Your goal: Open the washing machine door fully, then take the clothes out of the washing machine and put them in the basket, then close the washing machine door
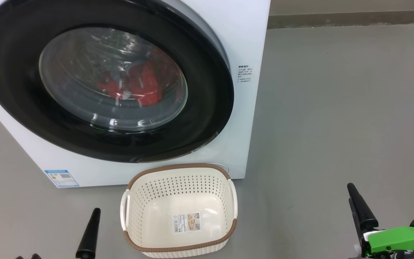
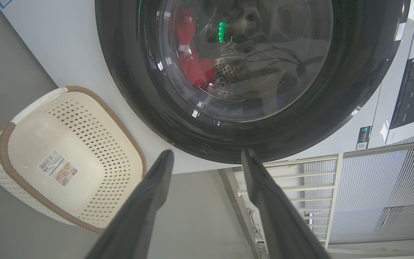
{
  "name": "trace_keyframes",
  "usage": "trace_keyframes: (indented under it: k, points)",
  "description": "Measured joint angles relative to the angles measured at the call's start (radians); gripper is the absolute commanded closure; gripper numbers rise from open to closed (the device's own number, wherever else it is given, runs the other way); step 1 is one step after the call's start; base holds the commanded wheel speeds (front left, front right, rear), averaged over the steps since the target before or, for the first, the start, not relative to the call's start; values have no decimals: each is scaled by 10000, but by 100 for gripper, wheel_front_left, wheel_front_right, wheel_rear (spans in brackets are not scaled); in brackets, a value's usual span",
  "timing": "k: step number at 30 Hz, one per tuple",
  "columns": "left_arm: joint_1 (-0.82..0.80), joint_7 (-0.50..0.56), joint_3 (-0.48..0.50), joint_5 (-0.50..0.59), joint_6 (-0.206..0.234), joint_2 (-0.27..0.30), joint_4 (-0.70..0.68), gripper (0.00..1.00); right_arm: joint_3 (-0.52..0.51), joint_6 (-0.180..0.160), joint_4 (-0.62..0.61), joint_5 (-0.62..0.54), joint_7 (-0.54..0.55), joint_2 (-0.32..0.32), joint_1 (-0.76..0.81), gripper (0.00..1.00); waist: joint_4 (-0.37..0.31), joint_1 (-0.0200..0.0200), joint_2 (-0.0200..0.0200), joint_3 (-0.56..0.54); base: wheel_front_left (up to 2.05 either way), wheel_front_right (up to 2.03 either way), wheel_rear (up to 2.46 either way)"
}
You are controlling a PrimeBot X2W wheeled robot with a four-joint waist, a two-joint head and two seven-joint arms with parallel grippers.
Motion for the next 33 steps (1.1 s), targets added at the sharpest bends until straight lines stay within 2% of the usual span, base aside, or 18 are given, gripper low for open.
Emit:
trace_keyframes:
  k: [16,33]
  points:
    - [48,-431,-316,2449,178,8,-403,0,420,0,-8,-2387,-462,-151,118,0,69,0,0,53,0,0,0]
    - [219,-951,-562,4525,332,19,-662,0,765,2,-12,-4194,-924,-196,221,0,108,0,0,56,0,0,0]
